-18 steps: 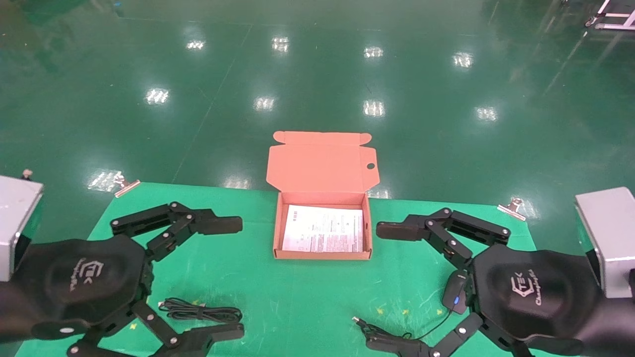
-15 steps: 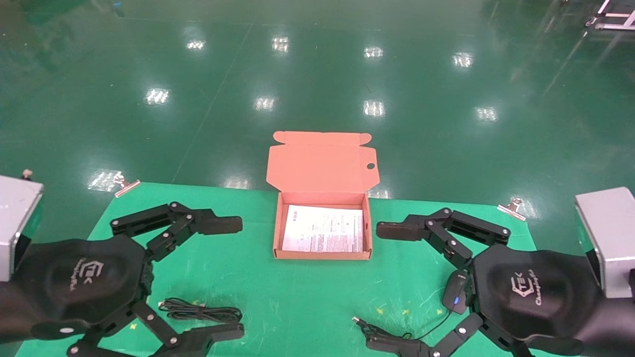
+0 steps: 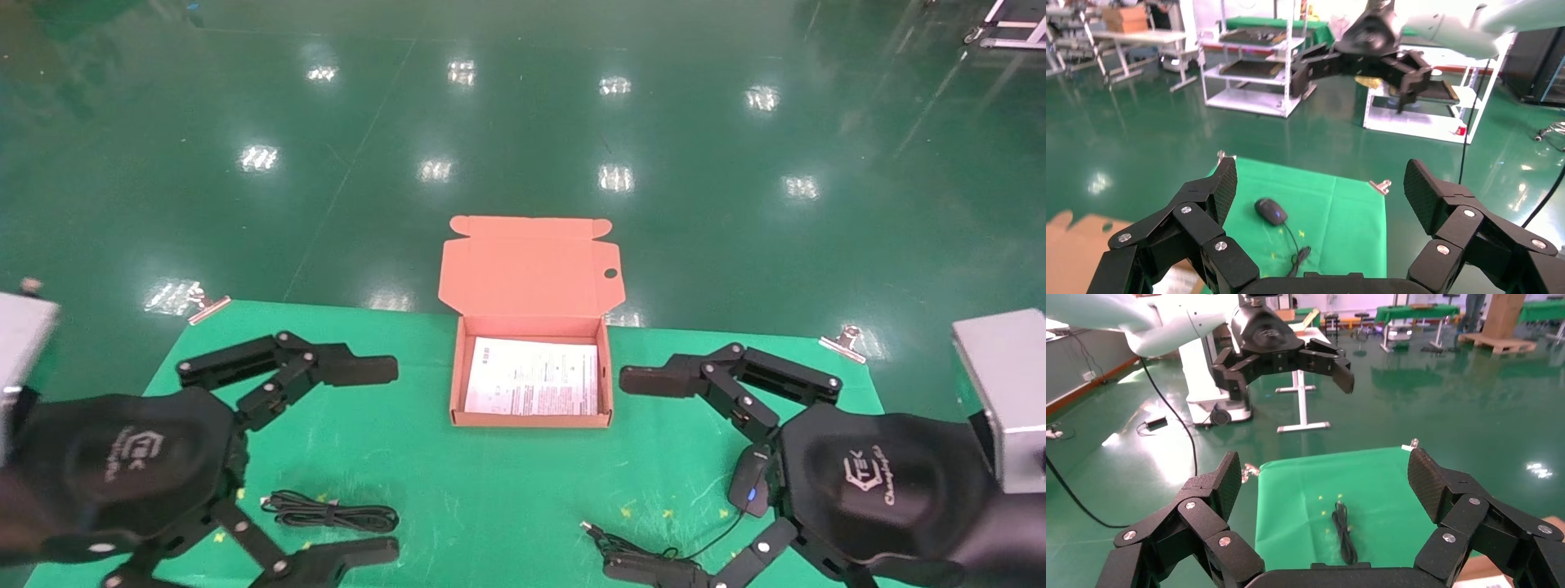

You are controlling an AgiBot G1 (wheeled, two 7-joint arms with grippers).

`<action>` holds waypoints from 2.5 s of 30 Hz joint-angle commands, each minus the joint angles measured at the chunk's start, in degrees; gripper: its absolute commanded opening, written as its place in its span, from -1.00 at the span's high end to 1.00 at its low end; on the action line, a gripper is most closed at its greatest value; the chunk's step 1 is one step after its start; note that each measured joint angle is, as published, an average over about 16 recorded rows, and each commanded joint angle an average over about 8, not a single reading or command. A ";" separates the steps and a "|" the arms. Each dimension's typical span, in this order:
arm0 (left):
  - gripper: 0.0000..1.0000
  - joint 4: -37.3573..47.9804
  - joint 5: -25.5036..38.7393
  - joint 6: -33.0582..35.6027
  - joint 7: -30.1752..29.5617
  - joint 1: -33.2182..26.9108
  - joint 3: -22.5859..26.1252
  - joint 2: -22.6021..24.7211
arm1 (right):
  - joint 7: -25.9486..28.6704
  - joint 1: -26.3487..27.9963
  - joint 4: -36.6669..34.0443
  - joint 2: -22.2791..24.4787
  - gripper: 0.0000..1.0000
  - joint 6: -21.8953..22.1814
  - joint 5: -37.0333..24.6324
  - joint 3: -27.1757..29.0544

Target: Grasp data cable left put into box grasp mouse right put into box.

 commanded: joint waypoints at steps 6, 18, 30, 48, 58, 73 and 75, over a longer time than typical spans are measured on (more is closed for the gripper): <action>-1.00 -1.67 6.53 0.51 1.73 -2.83 1.94 -0.40 | -0.43 1.97 1.02 1.04 -1.00 -0.55 -3.91 -1.06; -1.00 -2.83 27.29 1.51 4.75 -11.59 10.58 3.16 | -6.56 13.76 3.47 0.45 -1.00 -4.01 -27.35 -11.74; -1.00 -3.48 50.01 -0.06 10.10 -18.48 21.37 11.07 | -12.19 22.87 3.86 -4.86 -1.00 -2.39 -51.24 -28.53; -1.00 -0.76 77.13 -8.21 -5.84 -14.25 30.49 20.61 | -6.81 10.98 3.77 -8.73 -1.00 20.08 -67.35 -31.97; -1.00 14.98 77.38 -11.04 -8.54 -15.39 29.80 25.57 | -0.05 6.04 2.35 -12.71 -1.00 27.52 -72.33 -32.31; -1.00 39.01 75.51 -18.38 -0.01 -19.67 28.54 31.88 | 1.50 5.39 -6.81 -20.34 -1.00 30.86 -76.21 -34.08; -1.00 41.05 75.26 -19.20 1.20 -20.09 28.38 32.38 | 1.10 5.51 -8.21 -20.89 -1.00 31.06 -76.19 -34.19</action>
